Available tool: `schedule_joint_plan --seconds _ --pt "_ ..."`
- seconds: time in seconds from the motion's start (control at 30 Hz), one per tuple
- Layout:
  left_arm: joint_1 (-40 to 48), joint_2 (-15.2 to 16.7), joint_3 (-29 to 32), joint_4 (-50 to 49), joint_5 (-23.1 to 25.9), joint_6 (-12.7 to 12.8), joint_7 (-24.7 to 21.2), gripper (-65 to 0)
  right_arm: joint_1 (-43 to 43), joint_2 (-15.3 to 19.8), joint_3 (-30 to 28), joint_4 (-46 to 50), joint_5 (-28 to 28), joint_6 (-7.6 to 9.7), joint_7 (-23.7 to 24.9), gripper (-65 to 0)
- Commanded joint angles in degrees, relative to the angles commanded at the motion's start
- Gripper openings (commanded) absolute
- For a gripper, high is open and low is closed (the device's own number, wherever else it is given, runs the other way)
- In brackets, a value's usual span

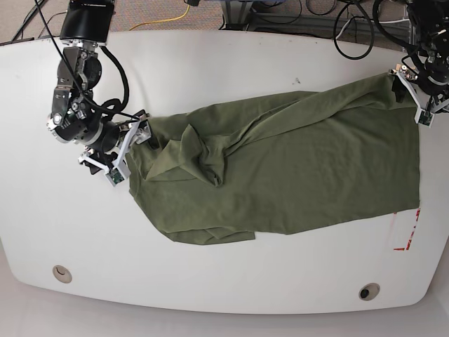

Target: Layout the t-shirt on the table in an organized manner, then fold the t-shirt properly

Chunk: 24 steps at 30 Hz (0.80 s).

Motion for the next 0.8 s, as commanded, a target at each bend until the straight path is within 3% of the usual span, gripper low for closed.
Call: schedule_joint_plan --seconds 0.17,0.33,0.63,0.73,0.8 --pt "-0.1 0.2 0.1 0.0 0.0 0.0 0.0 -17.4 -0.7 2.0 1.3 -8.4 0.4 0.26 4.9 -13.2" --pt "0.2 0.3 0.0 0.0 0.0 0.0 0.0 -17.4 -0.8 2.5 2.0 -15.2 0.0 3.87 8.7 -13.2" --pt "0.3 0.4 -2.5 0.0 -0.1 0.0 -0.1 -17.4 0.5 3.5 2.6 -22.5 0.0 3.91 12.0 -14.0" --pt "0.3 0.4 -2.7 0.0 -0.1 0.0 -0.1 -17.4 0.5 3.5 2.5 -23.6 0.1 3.91 13.4 -23.8" --pt "0.4 0.4 -2.8 0.0 -0.1 0.0 -0.1 -17.4 0.5 3.5 2.5 -23.9 0.1 3.91 13.5 -33.9"
